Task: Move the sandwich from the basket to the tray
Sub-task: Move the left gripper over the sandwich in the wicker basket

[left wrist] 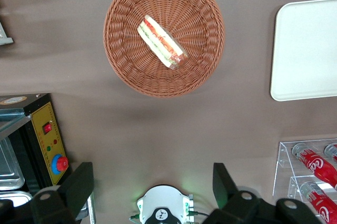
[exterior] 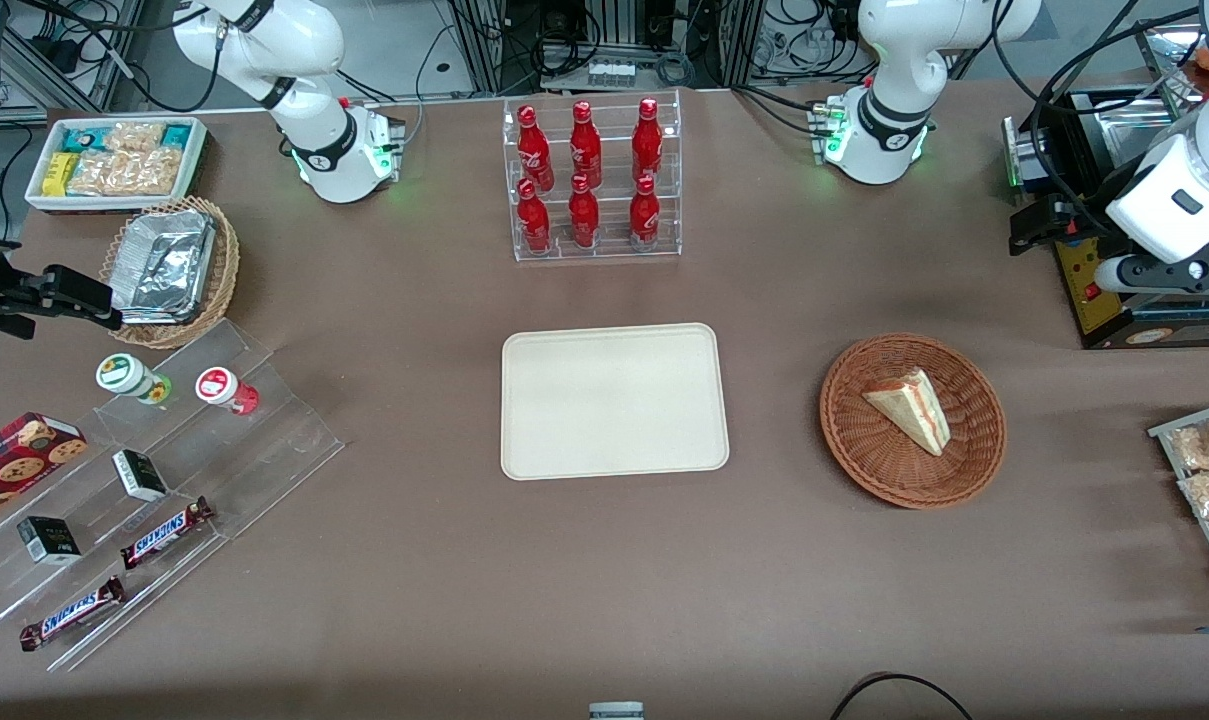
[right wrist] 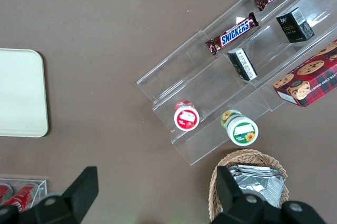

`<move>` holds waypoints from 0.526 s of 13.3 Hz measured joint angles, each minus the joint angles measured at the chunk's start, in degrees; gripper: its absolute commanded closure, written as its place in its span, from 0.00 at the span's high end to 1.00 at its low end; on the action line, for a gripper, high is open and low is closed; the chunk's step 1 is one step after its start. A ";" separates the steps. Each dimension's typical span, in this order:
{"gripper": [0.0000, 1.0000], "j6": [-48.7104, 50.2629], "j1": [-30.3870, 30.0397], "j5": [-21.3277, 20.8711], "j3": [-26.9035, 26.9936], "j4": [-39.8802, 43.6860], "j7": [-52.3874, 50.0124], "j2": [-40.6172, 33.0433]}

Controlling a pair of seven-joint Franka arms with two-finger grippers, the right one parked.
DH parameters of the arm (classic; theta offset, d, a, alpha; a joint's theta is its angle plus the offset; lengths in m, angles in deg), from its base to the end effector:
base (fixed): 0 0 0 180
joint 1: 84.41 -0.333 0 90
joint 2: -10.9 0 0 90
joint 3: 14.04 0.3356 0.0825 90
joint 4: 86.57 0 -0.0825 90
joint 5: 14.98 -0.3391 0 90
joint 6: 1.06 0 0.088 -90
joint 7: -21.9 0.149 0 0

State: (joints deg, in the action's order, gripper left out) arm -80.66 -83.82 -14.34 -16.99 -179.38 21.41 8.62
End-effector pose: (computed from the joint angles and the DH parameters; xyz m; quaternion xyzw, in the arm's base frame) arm 0.4661 -0.0312 0.5880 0.9951 -0.0269 -0.0954 0.0012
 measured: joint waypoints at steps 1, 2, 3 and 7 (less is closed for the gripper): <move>1.00 -0.56 0.00 0.00 0.00 -0.07 -0.04 0.00; 1.00 -1.67 0.00 -0.01 0.00 -0.22 -0.31 0.04; 1.00 -2.49 0.00 -0.01 0.00 -0.44 -0.76 0.15; 1.00 -7.05 0.01 -1.32 -0.01 -3.24 -1.29 0.58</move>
State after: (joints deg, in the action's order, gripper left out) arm -87.72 -83.81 -15.66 -17.00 -182.62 20.12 9.19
